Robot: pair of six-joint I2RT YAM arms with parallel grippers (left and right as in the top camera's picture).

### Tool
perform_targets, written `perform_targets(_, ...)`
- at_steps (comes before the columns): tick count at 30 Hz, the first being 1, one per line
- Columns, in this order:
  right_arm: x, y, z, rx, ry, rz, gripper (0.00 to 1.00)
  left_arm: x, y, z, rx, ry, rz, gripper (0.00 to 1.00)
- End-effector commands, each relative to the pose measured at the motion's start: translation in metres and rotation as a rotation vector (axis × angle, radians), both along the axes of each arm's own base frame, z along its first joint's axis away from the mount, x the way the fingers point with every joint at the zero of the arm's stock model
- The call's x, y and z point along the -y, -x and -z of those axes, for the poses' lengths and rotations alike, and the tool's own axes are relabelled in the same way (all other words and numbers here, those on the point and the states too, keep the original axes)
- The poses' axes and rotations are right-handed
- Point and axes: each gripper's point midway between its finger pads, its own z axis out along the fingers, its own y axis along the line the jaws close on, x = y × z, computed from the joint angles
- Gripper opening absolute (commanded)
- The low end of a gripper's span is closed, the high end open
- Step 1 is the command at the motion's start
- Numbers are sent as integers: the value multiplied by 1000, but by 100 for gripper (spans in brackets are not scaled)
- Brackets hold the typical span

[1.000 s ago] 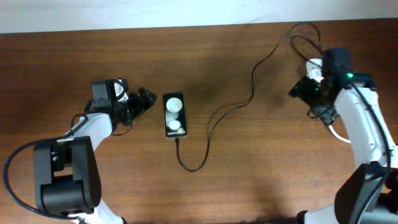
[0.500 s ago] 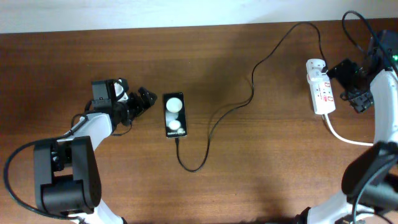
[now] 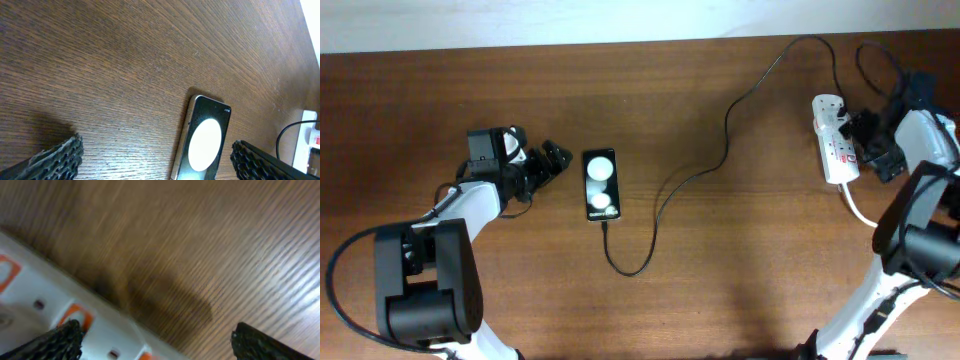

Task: Plug charger to phone and switch on socket
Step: 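Press the red switch on the power strip with the right gripper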

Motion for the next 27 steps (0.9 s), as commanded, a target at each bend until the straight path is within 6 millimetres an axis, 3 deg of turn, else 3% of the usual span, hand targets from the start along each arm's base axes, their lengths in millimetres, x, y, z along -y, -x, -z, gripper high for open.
perform_targets(1,6,-6,16,2,5,11,99,-6,14,24,-74,-30,-17,99)
perform_targets(4,6,-5,20,-6,1,10,99,-6,14,24,-74,-30,-17,99)
perform_targets(7,-7,-9,20,18,-68,-17,99,-6,14,24,-74,-30,-17,99)
perform_targets(14,-9,-8,21,11,-76,-18,99,-6,14,24,-74,-30,-18,99)
perform_targets(18,-30,-13,20,49,-191,-53,99,-6,14,24,-74,-30,-18,99)
perform_targets(27,-34,-5,23,13,-209,-49,99,-6,14,24,-74,-30,-18,99)
